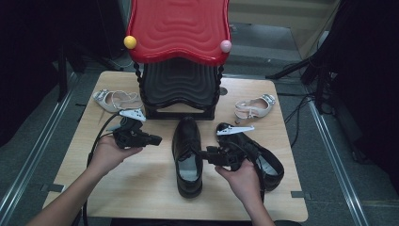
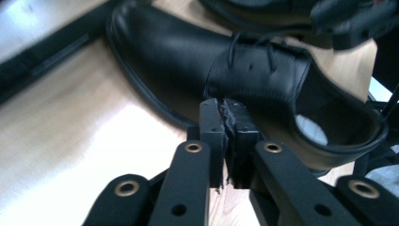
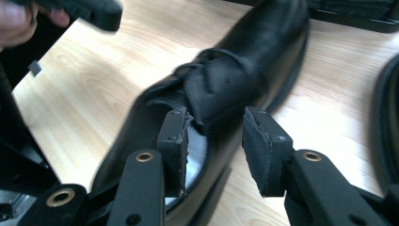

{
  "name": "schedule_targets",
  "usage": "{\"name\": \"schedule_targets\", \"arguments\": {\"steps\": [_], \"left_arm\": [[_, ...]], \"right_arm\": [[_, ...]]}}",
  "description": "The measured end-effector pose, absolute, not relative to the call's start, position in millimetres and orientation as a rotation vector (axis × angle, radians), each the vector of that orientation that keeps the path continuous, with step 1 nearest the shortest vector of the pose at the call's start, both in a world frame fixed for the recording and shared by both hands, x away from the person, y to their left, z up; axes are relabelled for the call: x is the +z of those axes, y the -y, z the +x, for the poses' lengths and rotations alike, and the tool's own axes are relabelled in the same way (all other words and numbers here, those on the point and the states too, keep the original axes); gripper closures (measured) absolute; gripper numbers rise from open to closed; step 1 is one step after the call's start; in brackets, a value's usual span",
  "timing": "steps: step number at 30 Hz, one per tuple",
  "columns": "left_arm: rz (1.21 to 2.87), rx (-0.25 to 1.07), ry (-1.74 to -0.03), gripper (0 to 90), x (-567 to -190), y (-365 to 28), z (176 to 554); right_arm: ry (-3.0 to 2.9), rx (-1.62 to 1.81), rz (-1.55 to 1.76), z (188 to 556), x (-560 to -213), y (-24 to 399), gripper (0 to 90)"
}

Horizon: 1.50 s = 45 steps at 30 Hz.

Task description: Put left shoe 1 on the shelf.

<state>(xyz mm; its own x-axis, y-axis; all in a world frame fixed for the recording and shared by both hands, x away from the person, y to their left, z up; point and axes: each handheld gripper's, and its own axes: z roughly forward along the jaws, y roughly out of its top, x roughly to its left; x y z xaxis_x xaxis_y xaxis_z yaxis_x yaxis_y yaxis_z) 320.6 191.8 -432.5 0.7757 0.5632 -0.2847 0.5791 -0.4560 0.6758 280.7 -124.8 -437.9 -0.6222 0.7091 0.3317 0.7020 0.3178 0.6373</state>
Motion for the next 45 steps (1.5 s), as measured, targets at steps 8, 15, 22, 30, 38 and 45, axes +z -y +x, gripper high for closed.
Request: {"name": "schedule_targets", "arguments": {"steps": [8, 15, 22, 30, 38, 45], "left_arm": [[2.137, -0.024, -0.834, 90.0, -400, -192, 341], [2.157, 0.016, -0.813, 90.0, -377, -191, 351], [2.129, 0.057, -0.795, 90.0, -349, -193, 360], [2.114, 0.107, -0.777, 90.0, -309, -194, 379], [2.092, 0.127, -0.766, 90.0, -270, -192, 402], [2.064, 0.152, -0.781, 90.0, -241, -186, 420]], "right_arm": [[-2.625, 1.207, 1.344, 276, -438, 105, 61.4], [-2.675, 1.189, 1.306, 273, -441, 89, 59.8], [-2.718, 1.149, 1.288, 269, -445, 74, 55.4], [-2.756, 1.12, 1.276, 270, -453, 61, 55.2], [-2.783, 1.08, 1.274, 272, -460, 51, 55.3], [-2.804, 1.046, 1.281, 275, -466, 43, 55.2]]}}
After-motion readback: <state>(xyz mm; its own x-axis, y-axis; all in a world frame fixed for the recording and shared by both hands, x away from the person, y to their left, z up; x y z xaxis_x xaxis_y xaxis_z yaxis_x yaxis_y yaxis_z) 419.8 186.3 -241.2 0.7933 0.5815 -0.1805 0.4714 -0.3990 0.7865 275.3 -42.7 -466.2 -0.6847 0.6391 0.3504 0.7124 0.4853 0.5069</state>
